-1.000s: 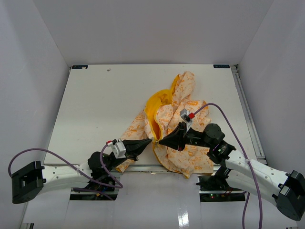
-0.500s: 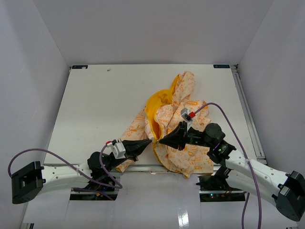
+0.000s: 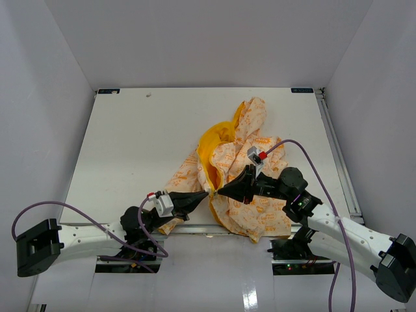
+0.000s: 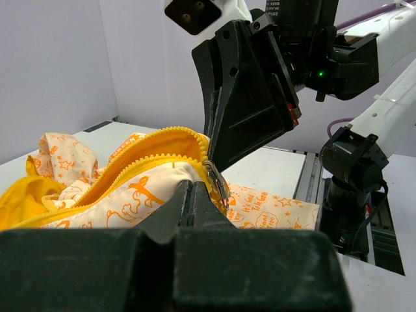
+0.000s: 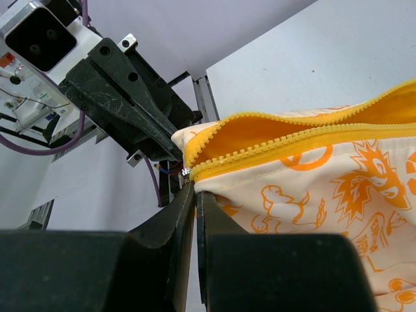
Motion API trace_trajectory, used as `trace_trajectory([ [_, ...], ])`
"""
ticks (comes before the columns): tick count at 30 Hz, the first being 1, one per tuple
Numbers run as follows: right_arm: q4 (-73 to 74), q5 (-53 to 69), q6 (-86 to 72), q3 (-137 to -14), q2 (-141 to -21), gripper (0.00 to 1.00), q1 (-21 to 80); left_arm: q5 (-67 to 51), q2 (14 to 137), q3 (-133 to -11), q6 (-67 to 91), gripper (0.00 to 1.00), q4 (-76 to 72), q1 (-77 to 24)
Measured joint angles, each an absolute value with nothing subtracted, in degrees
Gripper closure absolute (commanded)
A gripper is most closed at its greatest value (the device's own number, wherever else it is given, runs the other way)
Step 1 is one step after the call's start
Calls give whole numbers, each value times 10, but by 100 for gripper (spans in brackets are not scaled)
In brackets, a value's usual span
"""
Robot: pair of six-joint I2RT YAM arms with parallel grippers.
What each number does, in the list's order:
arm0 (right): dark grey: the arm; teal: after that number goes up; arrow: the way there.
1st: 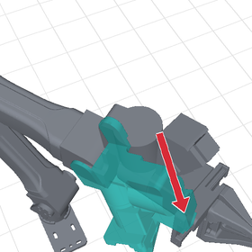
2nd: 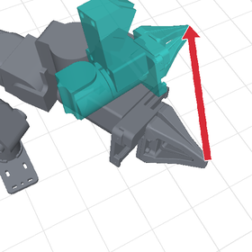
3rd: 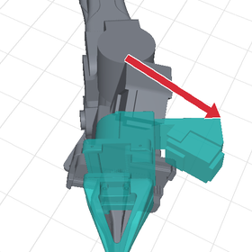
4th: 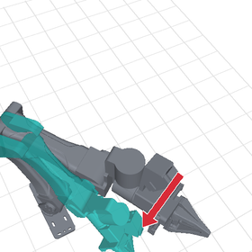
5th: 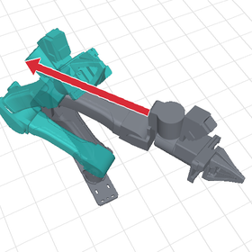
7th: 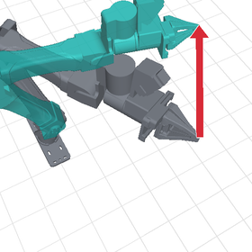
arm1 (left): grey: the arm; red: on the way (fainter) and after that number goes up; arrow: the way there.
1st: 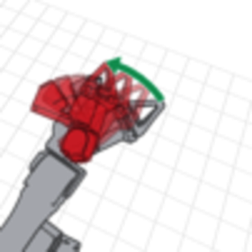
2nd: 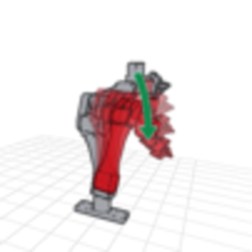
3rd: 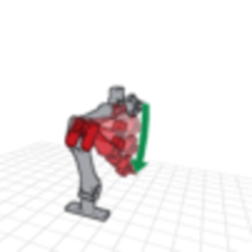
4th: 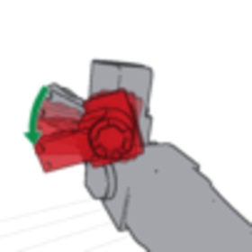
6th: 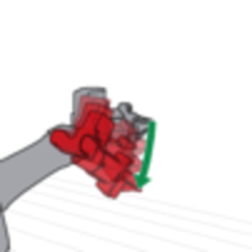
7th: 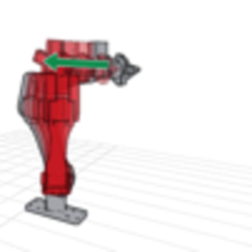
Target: Zip up the jacket
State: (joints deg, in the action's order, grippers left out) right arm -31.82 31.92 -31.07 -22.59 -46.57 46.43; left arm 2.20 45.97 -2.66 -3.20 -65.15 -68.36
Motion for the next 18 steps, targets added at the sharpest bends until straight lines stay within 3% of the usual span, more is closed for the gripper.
trace_trajectory([
  [18,-279,320,-298,-227,-455,92,458,-2,425,-27,-29,100,-595,-684],
])
